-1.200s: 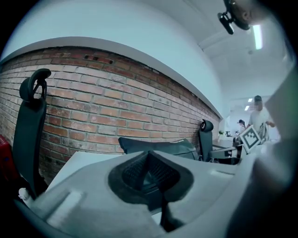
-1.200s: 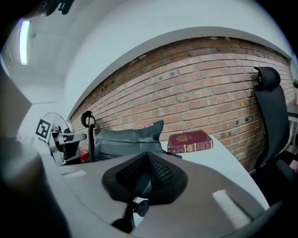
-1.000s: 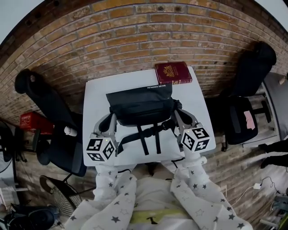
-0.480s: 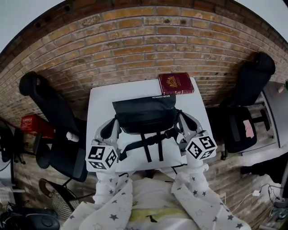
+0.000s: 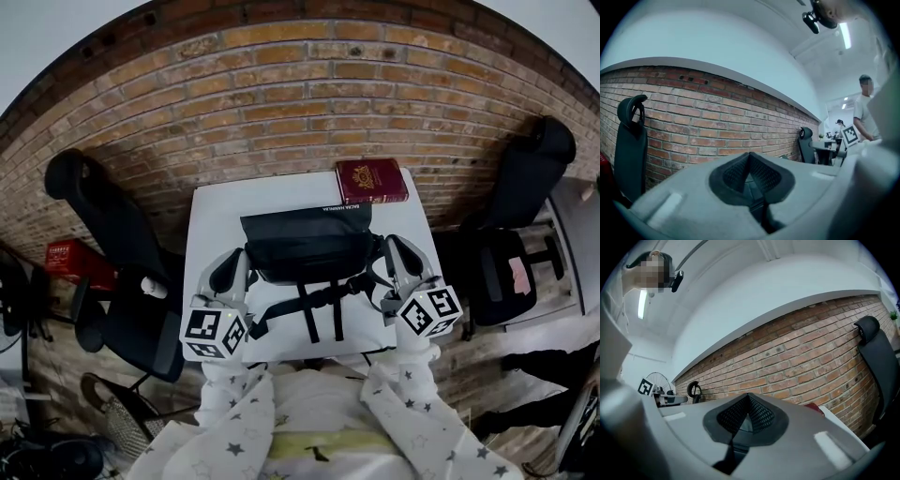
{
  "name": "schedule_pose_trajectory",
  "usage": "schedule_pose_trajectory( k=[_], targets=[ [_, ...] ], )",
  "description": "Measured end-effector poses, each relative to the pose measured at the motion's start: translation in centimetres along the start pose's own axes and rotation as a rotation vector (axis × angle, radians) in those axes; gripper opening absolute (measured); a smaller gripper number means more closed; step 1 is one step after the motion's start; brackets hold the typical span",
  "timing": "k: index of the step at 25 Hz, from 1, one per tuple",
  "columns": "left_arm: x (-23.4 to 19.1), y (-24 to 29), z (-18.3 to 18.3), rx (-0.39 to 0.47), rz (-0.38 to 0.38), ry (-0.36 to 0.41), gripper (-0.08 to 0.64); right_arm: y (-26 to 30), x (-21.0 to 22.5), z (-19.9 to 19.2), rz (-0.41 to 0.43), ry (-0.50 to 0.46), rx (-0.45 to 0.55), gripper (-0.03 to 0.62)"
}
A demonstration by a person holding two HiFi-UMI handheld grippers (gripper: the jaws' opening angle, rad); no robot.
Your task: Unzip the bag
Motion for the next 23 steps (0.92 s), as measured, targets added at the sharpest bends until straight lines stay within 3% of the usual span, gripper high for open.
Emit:
schedule_pose_trajectory(
  k=[23],
  targets=[
    [-1.3, 0.0, -0.2, -0.004, 0.046, 0.01, -0.002, 0.3, 0.2, 0.4, -0.013, -0.028, 0.018, 0.008]
  ],
)
Point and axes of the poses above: the fingertips, and each gripper's own axes: y forward along the fingers, x to its right, z out of its top, the point moved 8 cm from there along -y, backward along the fingers, and after that the axes turned 9 degrees about y, right-handed, at the moved point
